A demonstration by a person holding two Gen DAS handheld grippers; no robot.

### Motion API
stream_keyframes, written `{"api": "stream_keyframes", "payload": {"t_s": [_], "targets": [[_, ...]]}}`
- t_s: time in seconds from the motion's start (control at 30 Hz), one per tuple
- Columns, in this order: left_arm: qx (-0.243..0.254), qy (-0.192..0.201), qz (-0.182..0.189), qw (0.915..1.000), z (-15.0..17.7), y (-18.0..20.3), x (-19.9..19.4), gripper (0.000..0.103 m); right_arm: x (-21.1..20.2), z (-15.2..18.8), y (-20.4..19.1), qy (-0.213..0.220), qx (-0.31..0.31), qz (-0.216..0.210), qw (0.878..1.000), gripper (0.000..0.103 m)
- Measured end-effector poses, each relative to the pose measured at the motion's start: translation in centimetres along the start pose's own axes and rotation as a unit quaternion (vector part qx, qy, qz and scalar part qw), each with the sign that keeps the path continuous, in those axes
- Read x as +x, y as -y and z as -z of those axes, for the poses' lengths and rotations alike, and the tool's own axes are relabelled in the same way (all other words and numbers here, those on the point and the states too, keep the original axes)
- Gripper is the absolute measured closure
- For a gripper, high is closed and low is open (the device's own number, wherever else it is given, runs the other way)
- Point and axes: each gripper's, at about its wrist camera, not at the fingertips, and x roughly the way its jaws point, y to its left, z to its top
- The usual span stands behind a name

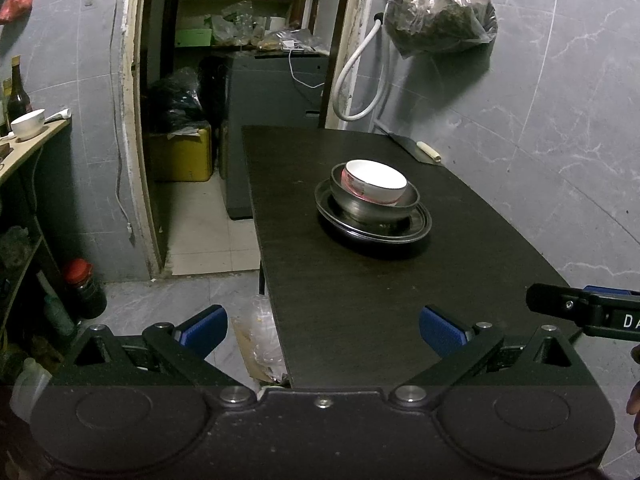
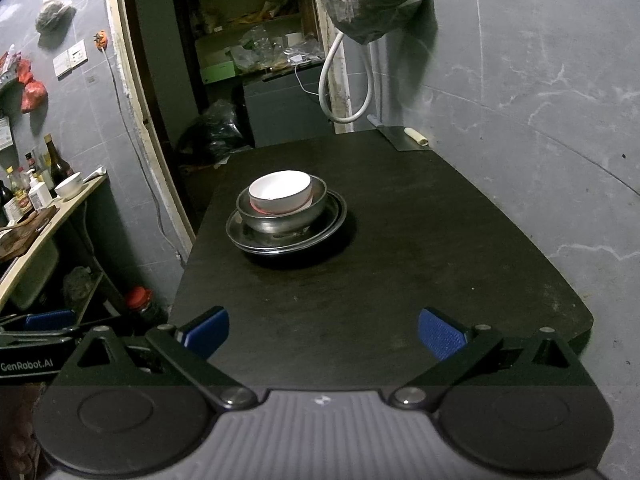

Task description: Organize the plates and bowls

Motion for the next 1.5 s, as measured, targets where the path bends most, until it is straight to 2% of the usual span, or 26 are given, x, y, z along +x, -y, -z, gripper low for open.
{"api": "stream_keyframes", "payload": {"t_s": [0.83, 0.93, 1.03, 1.3, 1.5], "targets": [[-0.001, 0.003, 0.006, 1.0000, -0.3, 0.0, 0.2, 0.001, 0.0, -0.2, -0.1, 0.001, 0.000, 0.002, 1.000, 0.000], [0.008, -0.007, -0.020, 0.9997, -0.6, 0.3, 0.2, 0.001, 0.0, -0.3, -0.2, 0.001, -0.001, 0.002, 1.000, 0.000], [0.024, -0.001, -0.044, 0.9987, -0.7, 0.6, 0.0, 0.001, 0.0, -0.3, -0.3, 0.001, -0.001, 0.004, 1.000, 0.000], [0.019, 0.010, -0.025, 0.9995, -1.0, 0.5, -0.4, 0.001, 0.0, -0.3, -0.2, 0.002, 0.000, 0.004, 1.000, 0.000], [0.011, 0.012, -0.026, 0.9995, -1.0, 0.2, -0.3, 0.001, 0.4, -0.5, -0.1, 0.001, 0.001, 0.006, 1.000, 0.000]]}}
